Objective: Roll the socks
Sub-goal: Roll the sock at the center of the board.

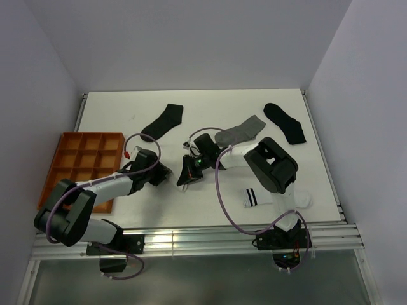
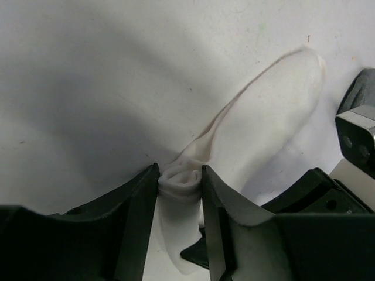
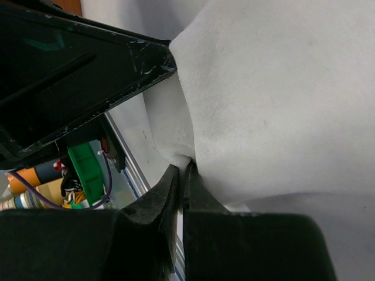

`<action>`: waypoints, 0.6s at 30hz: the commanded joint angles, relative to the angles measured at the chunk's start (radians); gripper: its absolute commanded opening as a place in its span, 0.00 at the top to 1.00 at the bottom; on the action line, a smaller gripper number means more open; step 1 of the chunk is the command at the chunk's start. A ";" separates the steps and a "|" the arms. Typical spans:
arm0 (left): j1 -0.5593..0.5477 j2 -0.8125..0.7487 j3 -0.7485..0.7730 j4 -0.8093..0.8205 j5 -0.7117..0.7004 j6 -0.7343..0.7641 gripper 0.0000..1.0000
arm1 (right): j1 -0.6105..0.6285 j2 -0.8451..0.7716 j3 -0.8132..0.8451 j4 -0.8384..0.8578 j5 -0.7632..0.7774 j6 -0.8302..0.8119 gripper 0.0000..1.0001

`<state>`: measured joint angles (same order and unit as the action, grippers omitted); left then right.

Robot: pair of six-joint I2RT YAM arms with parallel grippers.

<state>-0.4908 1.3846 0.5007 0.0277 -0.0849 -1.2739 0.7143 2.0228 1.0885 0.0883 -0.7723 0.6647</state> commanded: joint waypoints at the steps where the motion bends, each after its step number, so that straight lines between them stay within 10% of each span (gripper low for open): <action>1: -0.011 0.086 -0.036 -0.152 -0.001 0.034 0.57 | -0.009 0.019 0.030 -0.002 0.018 0.009 0.97; 18: -0.015 0.215 0.131 -0.316 -0.010 0.195 0.89 | 0.065 -0.315 -0.111 0.016 0.468 -0.258 0.54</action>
<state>-0.4992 1.5303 0.6479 -0.0349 -0.0589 -1.1809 0.7330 1.8210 0.9977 0.0711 -0.4923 0.5159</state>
